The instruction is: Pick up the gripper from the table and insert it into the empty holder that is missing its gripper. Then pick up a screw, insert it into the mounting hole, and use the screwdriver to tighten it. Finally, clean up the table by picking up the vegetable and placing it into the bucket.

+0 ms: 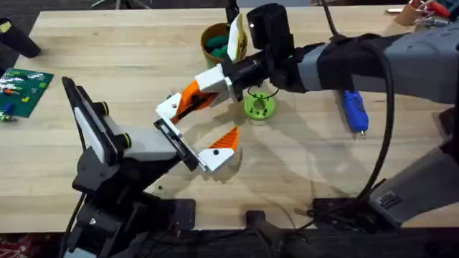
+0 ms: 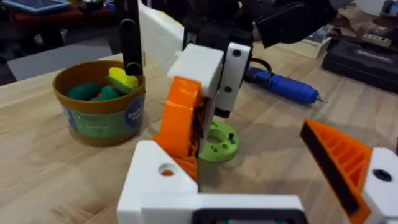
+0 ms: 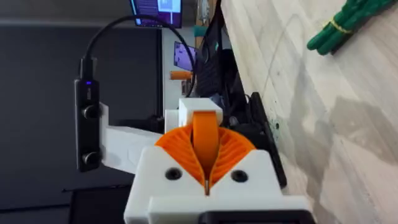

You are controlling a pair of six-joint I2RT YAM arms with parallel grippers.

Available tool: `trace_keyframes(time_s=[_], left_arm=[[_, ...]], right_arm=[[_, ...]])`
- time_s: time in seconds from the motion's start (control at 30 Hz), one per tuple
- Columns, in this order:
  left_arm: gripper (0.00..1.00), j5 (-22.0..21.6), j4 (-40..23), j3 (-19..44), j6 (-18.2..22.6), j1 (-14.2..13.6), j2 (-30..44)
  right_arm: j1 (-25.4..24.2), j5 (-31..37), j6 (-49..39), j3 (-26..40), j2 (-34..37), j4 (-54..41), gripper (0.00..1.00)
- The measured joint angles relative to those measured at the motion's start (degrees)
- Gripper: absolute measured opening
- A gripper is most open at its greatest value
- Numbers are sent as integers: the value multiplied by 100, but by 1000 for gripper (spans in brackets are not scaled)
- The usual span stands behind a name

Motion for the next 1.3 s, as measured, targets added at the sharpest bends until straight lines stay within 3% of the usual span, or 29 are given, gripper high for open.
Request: trace_keyframes(time_s=[1.3], left_arm=[[989, -92, -15, 4, -66, 13, 0]], right_arm=[[49, 178, 339, 10, -1, 30, 18]])
